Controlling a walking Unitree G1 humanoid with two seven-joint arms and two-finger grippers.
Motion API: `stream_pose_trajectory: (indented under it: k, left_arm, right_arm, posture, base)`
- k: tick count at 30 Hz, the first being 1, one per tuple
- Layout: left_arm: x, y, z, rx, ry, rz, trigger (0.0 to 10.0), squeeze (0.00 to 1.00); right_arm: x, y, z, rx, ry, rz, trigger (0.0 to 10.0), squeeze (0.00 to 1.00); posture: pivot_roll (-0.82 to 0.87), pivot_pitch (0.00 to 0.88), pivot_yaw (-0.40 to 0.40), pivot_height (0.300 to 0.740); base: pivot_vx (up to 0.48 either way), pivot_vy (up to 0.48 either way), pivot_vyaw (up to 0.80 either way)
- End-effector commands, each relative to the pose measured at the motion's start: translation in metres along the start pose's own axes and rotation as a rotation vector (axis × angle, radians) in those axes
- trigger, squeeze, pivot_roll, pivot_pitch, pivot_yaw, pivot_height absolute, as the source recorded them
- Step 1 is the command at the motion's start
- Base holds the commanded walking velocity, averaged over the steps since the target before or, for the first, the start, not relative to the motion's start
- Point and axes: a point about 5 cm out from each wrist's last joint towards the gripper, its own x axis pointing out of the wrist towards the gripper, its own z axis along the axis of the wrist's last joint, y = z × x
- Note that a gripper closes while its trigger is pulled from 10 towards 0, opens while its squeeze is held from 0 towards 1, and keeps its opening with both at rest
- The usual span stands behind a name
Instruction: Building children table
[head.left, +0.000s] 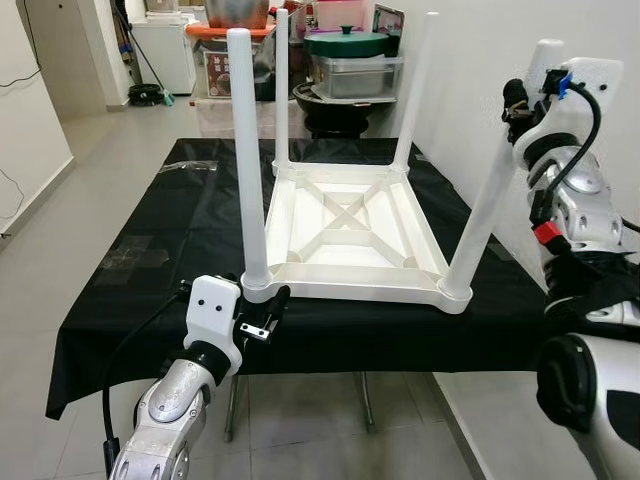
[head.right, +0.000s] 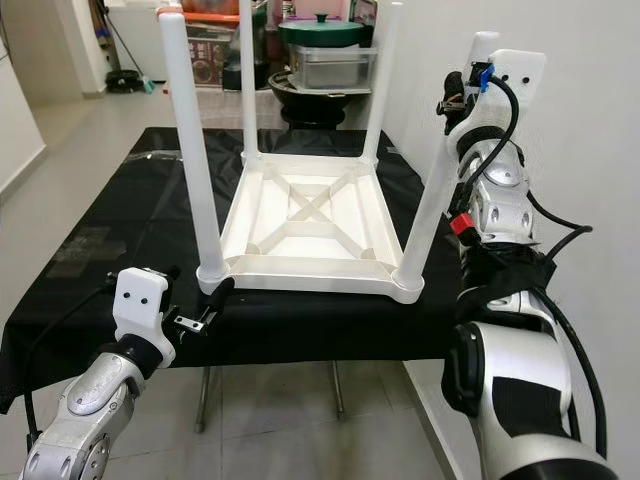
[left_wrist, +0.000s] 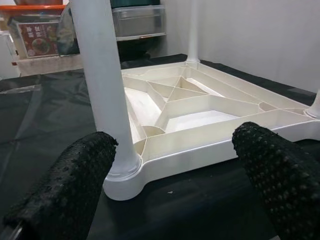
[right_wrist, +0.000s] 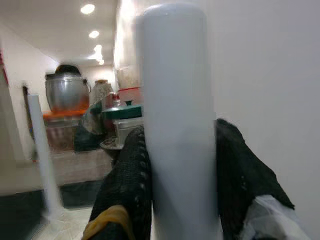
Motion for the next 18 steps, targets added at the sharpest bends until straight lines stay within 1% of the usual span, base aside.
stream_pose_trajectory:
  k: [1, 2, 3, 4, 5, 6, 7, 9, 11, 12, 13, 14, 16, 17, 18]
  left_arm:
    - [-0.001, 0.0, -0.005, 0.008, 0.029, -0.001, 10.0, 0.0]
    - [-0.001, -0.001, -0.005, 0.007, 0.029, 0.001, 10.0, 0.0]
    - [-0.001, -0.001, -0.005, 0.007, 0.029, 0.001, 10.0, 0.0]
    - [-0.001, 0.0, -0.005, 0.005, 0.029, 0.002, 10.0, 0.0]
    - [-0.001, 0.0, -0.005, 0.005, 0.029, 0.002, 10.0, 0.0]
    - [-0.001, -0.001, -0.005, 0.004, 0.029, 0.003, 10.0, 0.0]
    - [-0.001, -0.001, -0.005, 0.004, 0.029, 0.003, 10.0, 0.0]
    - [-0.002, -0.001, -0.005, 0.0, 0.03, 0.004, 10.0, 0.0]
    - [-0.002, -0.001, -0.005, 0.0, 0.03, 0.004, 10.0, 0.0]
    - [-0.002, 0.0, -0.005, -0.002, 0.03, 0.005, 10.0, 0.0]
    - [-0.002, 0.0, -0.005, -0.002, 0.03, 0.005, 10.0, 0.0]
    - [-0.003, 0.0, -0.005, -0.004, 0.031, 0.005, 10.0, 0.0]
    - [-0.003, 0.0, -0.005, -0.004, 0.031, 0.005, 10.0, 0.0]
    - [-0.003, 0.0, -0.005, -0.006, 0.032, 0.004, 10.0, 0.0]
    - [-0.003, 0.0, -0.005, -0.007, 0.034, 0.003, 10.0, 0.0]
  right_arm:
    - [-0.002, -0.002, -0.027, 0.185, 0.129, -0.041, 0.0, 0.0]
    - [-0.004, -0.005, -0.038, 0.28, 0.184, -0.073, 0.0, 0.0]
    - [-0.004, -0.005, -0.038, 0.28, 0.184, -0.073, 0.0, 0.0]
    - [-0.007, -0.01, -0.051, 0.358, 0.237, -0.128, 0.0, 0.0]
    - [-0.007, -0.01, -0.051, 0.358, 0.237, -0.128, 0.0, 0.0]
    - [-0.011, -0.015, -0.065, 0.432, 0.287, -0.184, 0.0, 0.0]
    - [-0.011, -0.015, -0.065, 0.432, 0.287, -0.184, 0.0, 0.0]
    - [-0.027, -0.026, -0.099, 0.57, 0.395, -0.314, 0.0, 0.0]
    - [-0.027, -0.026, -0.099, 0.57, 0.395, -0.314, 0.0, 0.0]
    - [-0.035, -0.028, -0.116, 0.614, 0.446, -0.363, 0.0, 0.0]
    - [-0.035, -0.028, -0.116, 0.614, 0.446, -0.363, 0.0, 0.0]
    - [-0.046, -0.028, -0.134, 0.634, 0.501, -0.404, 0.0, 0.0]
    - [-0.046, -0.028, -0.134, 0.634, 0.501, -0.404, 0.0, 0.0]
    - [-0.053, -0.028, -0.146, 0.647, 0.541, -0.432, 0.0, 0.0]
    - [-0.066, -0.026, -0.165, 0.657, 0.606, -0.463, 0.0, 0.0]
  posture:
    - [0.07, 0.0, -0.065, 0.74]
    - [0.07, 0.0, -0.065, 0.74]
    - [0.07, 0.0, -0.065, 0.74]
    - [0.07, 0.0, -0.067, 0.74]
    - [0.07, 0.0, -0.067, 0.74]
    - [0.07, 0.0, -0.067, 0.74]
    - [0.07, 0.0, -0.067, 0.74]
    - [0.08, 0.0, -0.067, 0.74]
    - [0.08, 0.0, -0.067, 0.74]
    - [0.07, 0.0, -0.064, 0.74]
    - [0.07, 0.0, -0.064, 0.74]
    - [0.07, 0.0, -0.063, 0.74]
    - [0.07, 0.0, -0.063, 0.74]
    - [0.07, 0.0, -0.063, 0.74]
    - [0.07, 0.0, -0.062, 0.74]
  base:
    - [0.0, 0.0, 0.0]
    - [0.0, 0.0, 0.0]
    - [0.0, 0.0, 0.0]
    - [0.0, 0.0, 0.0]
    - [0.0, 0.0, 0.0]
    - [0.0, 0.0, 0.0]
    - [0.0, 0.0, 0.0]
    - [0.0, 0.0, 0.0]
    - [0.0, 0.0, 0.0]
    - [0.0, 0.0, 0.0]
    - [0.0, 0.0, 0.0]
    - [0.0, 0.0, 0.0]
    - [0.0, 0.0, 0.0]
    - [0.0, 0.0, 0.0]
    - [0.0, 0.0, 0.0]
